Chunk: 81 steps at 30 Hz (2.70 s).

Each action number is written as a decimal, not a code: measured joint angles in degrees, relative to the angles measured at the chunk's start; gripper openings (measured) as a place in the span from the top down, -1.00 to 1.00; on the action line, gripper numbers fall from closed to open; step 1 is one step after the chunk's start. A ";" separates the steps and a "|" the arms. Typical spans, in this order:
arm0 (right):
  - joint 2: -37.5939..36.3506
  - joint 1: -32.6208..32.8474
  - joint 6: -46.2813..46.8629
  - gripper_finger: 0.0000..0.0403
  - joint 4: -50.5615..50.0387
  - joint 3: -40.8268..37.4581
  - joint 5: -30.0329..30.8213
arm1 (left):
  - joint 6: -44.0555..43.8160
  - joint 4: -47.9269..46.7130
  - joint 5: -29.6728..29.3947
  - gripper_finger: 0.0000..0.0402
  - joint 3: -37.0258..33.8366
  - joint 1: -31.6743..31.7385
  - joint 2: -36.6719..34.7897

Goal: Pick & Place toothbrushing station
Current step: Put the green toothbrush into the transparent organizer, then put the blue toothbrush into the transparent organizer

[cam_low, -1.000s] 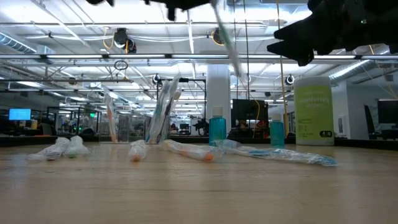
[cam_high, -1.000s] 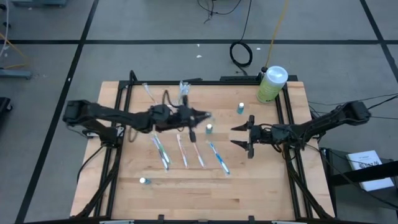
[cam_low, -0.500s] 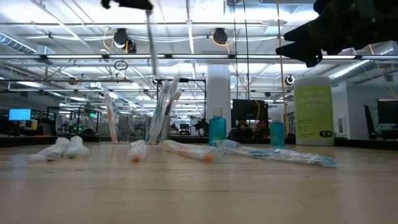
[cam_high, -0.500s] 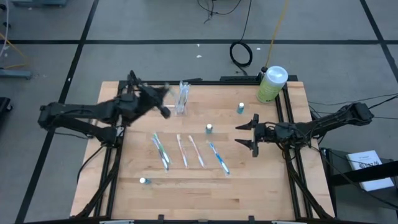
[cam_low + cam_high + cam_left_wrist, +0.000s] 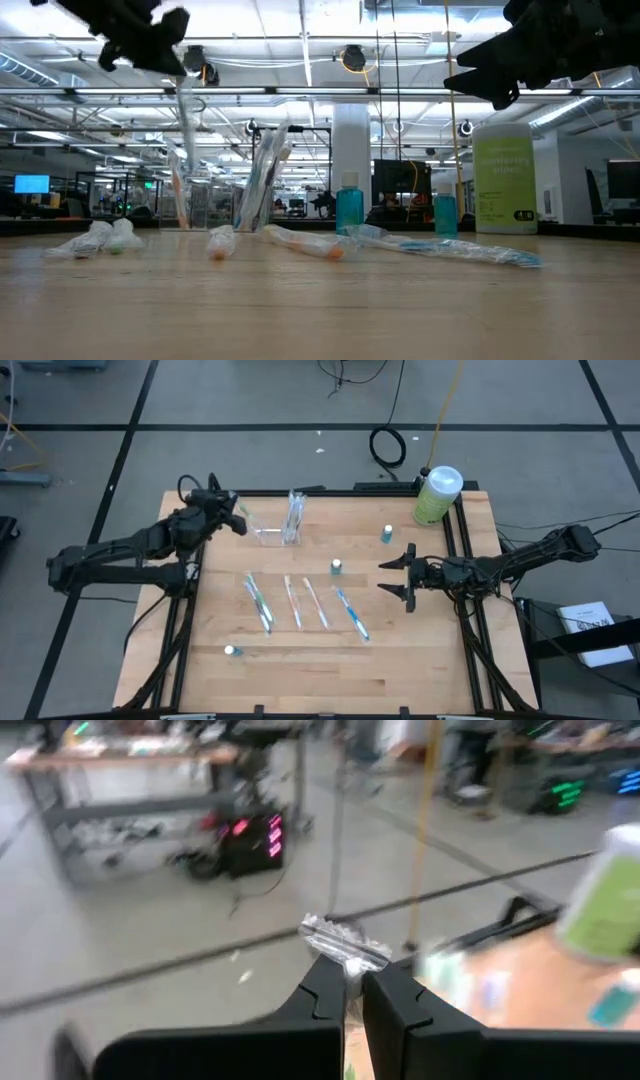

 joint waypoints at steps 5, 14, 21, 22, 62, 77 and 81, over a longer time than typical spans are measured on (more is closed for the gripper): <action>0.00 0.00 0.02 -0.26 0.00 0.00 0.00 | -5.99 -3.92 1.67 0.97 -1.72 5.76 -0.55; 0.00 0.00 0.02 -0.26 0.03 0.00 0.00 | -8.59 -3.27 15.37 0.97 -3.04 15.29 4.04; 0.00 0.00 0.02 -0.26 0.04 0.00 0.00 | -8.33 1.38 23.42 0.97 -3.04 19.95 10.37; 0.00 0.01 0.02 -0.26 0.04 0.00 0.00 | -8.21 1.65 24.09 0.97 -3.04 20.62 11.23; 0.02 0.00 1.29 -0.26 -0.02 -0.02 -0.02 | -6.59 1.06 18.54 0.06 -2.93 24.82 17.72; 0.02 0.02 1.53 -0.26 -0.04 -0.02 -0.07 | -0.73 6.71 29.59 -0.19 -2.93 22.37 6.58; 0.02 0.01 4.89 -0.26 -0.02 -0.02 -0.15 | -0.12 15.63 45.02 -0.19 -2.93 20.24 4.01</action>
